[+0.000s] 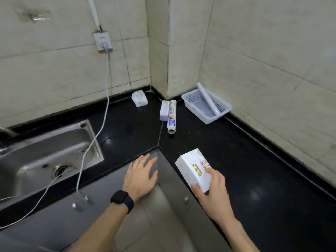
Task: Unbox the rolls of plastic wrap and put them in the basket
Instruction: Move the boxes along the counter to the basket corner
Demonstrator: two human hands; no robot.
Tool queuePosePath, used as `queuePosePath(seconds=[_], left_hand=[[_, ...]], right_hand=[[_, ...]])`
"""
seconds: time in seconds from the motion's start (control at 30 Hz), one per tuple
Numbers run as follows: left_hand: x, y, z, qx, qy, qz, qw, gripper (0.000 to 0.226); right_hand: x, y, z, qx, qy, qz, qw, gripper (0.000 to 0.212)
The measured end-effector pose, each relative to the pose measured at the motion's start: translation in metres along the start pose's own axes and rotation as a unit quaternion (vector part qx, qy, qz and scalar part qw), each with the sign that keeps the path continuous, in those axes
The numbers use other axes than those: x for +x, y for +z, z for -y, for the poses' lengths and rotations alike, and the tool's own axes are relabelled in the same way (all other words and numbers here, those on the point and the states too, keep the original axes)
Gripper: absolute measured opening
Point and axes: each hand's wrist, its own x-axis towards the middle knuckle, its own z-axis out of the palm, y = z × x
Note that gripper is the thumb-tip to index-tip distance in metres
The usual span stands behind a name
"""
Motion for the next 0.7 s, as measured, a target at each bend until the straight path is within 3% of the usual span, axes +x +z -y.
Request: queuePosePath(seconds=[0.27,0.7], left_hand=[[0.054,-0.039,0.087,-0.001,-0.047,-0.035,0.998,0.055],[0.217,-0.032,0.152,-0.007,-0.115,0.013,0.993,0.058]], right_hand=[[0.074,0.059,0.075,-0.006,-0.020,0.016,1.000,0.068],[0.263,0.150,0.087,-0.014,-0.020,0.093,0.995,0.069]])
